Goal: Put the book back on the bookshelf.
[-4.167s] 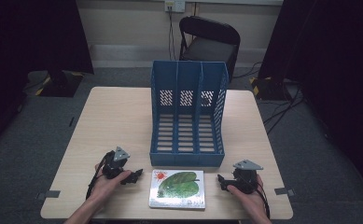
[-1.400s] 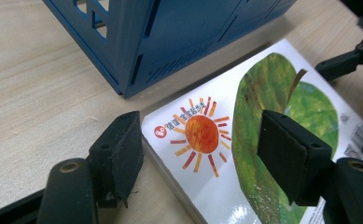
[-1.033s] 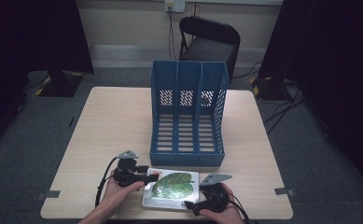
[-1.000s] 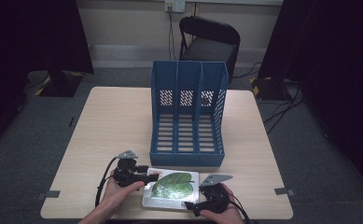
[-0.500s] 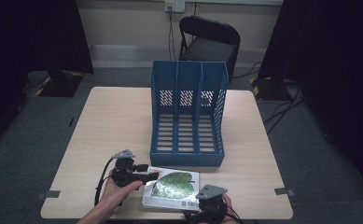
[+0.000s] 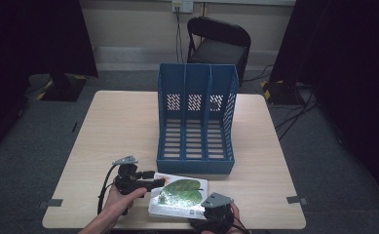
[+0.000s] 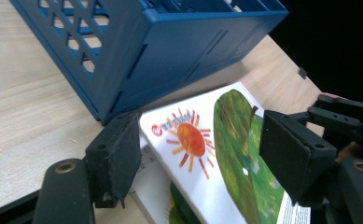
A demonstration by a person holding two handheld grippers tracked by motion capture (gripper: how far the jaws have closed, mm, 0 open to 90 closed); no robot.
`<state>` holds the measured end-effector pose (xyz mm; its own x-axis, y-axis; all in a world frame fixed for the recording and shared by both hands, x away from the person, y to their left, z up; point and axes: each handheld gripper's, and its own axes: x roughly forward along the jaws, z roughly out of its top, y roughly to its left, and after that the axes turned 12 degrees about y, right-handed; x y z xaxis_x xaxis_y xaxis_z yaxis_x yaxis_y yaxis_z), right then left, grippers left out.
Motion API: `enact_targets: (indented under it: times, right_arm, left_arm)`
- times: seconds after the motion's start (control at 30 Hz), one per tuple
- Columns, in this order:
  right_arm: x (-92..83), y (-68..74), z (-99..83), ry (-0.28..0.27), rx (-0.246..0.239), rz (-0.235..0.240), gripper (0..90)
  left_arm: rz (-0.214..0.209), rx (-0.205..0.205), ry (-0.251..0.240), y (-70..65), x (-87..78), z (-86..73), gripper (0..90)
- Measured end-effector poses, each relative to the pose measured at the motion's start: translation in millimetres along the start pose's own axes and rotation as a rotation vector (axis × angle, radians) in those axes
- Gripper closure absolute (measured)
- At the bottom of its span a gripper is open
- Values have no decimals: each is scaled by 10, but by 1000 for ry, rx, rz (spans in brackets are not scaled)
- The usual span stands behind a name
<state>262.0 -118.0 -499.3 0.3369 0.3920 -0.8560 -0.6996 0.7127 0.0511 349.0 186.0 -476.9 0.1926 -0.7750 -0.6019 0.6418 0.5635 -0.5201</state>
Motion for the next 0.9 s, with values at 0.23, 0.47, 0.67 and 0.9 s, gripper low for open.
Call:
enact_targets:
  times: [0.23,0.47,0.67,0.9]
  right_arm:
    - [-22,-46,-5,-19,37,54,114]
    - [-13,-57,43,-1,20,62,120]
    - [17,-73,97,1,8,75,118]
    - [53,-93,149,1,-19,84,106]
  left_arm:
    - [-50,73,92,-133,139,-5,377]
    - [-60,73,144,-130,248,9,429]
    - [-88,61,166,-98,248,18,425]
    - [-100,51,208,-95,279,20,401]
